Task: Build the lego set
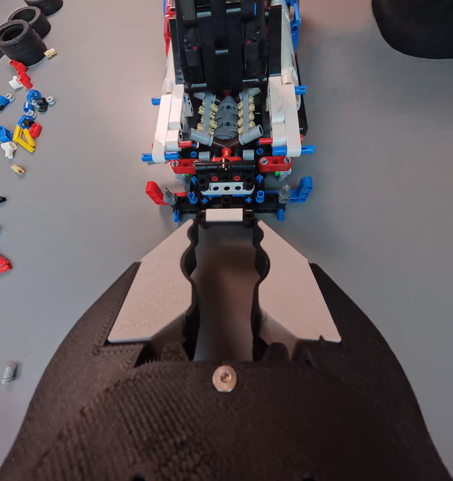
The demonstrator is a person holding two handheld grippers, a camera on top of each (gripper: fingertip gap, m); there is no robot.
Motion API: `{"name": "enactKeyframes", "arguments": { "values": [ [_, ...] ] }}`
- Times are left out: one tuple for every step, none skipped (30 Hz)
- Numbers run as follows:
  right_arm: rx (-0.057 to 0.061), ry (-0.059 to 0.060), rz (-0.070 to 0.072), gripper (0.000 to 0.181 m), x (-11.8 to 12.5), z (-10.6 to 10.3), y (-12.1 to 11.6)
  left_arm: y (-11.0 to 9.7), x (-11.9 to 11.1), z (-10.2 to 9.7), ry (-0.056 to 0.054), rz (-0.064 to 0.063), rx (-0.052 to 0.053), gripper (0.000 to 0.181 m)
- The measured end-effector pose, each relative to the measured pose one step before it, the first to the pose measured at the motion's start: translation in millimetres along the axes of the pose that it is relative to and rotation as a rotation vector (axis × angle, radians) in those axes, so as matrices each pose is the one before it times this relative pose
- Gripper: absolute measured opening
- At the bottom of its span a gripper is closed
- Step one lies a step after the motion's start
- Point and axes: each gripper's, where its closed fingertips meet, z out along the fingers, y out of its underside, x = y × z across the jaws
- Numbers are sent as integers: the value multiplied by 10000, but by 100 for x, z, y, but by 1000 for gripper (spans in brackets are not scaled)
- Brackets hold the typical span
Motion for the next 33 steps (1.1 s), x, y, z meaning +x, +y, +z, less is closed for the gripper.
{"name": "enactKeyframes", "arguments": {
  "values": [
    [3, 85, 209, 64, 727, 9, 666, 72, -434, -69, -189, -88, -2, 39],
    [17, 77, 182, 65, 570, 37, 501, 61, -523, -95, -224, -115, 16, 38],
    [107, 9, 193, 69, 350, 40, 239, 28, -521, -130, -204, -111, 50, 37],
    [226, -52, 288, 70, 143, 25, -70, -111, -491, -202, -177, -132, 146, 36],
    [259, -13, 266, 70, 99, 46, -164, -203, -493, -272, -136, -173, 217, 38],
    [370, 101, 242, 68, 196, 3, -326, -180, -510, -322, -95, -237, 191, 42],
    [463, 156, 266, 66, 270, -72, -439, -265, -629, -360, -157, -311, 234, 47],
    [531, 129, 356, 64, 273, -149, -528, -515, -733, -433, -240, -339, 388, 46],
    [525, 81, 478, 63, 293, -181, -535, -915, -828, -550, -322, -324, 630, 45],
    [449, 14, 517, 63, 250, -187, -452, -1091, -733, -569, -282, -292, 700, 46],
    [358, 129, 449, 62, 450, -187, -357, -1113, -779, -537, -354, -254, 677, 48],
    [350, 205, 349, 61, 556, -175, -364, -1085, -782, -489, -406, -167, 652, 48],
    [334, 186, 255, 60, 560, -123, -413, -1051, -814, -439, -470, -104, 600, 48],
    [265, 242, 194, 59, 704, -30, -425, -1003, -800, -335, -485, -13, 514, 48],
    [205, 246, 130, 58, 806, 131, -489, -960, -817, -184, -488, 94, 413, 48],
    [174, 189, 87, 57, 780, 296, -584, -1008, -948, 9, -541, 159, 358, 47],
    [141, 204, 86, 55, 865, 464, -629, -1077, -1030, 268, -544, 164, 312, 45],
    [113, 226, 56, 51, 946, 654, -683, -1144, -943, 553, -438, 122, 263, 43],
    [151, 105, -85, 48, 789, 919, -802, -1133, -821, 852, -334, 16, 179, 42],
    [98, 162, -188, 45, 891, 1206, -721, -1155, -640, 1183, -202, -78, 114, 40],
    [-31, 126, -200, 43, 865, 1530, -504, -1218, -437, 1477, -62, -140, 95, 39],
    [-37, -61, -118, 43, 587, 1761, -487, -1188, -391, 1704, -15, -192, 80, 38],
    [-18, -76, -52, 39, 571, 1876, -497, -1084, -427, 1875, -20, -115, 57, 37],
    [-78, -12, -122, 33, 669, 1971, -365, -856, -410, 2022, 13, 58, 16, 34],
    [-69, 46, -189, 31, 722, 2028, -284, -625, -619, 2083, -83, 46, -5, 32],
    [-33, 34, -158, 30, 659, 2037, -220, -406, -588, 2079, -37, -29, -27, 32],
    [-66, 99, -141, 30, 696, 2022, -70, -161, -559, 2025, 7, -15, -113, 31],
    [-64, 108, -100, 30, 628, 1959, -24, 15, -750, 1884, -128, 44, -154, 31],
    [-87, 31, -66, 30, 396, 1861, -30, 100, -617, 1703, -99, 134, -157, 31],
    [-68, 8, -183, 32, 205, 1693, -164, 207, -462, 1512, -62, 198, -186, 32],
    [19, 49, -292, 34, 124, 1468, -394, 310, -304, 1312, -43, 267, -209, 33],
    [57, 94, -376, 35, 95, 1266, -526, 508, -43, 1181, 52, 351, -314, 33],
    [35, 90, -355, 35, 38, 1106, -499, 654, -56, 1024, -17, 388, -377, 34]
  ]
}}
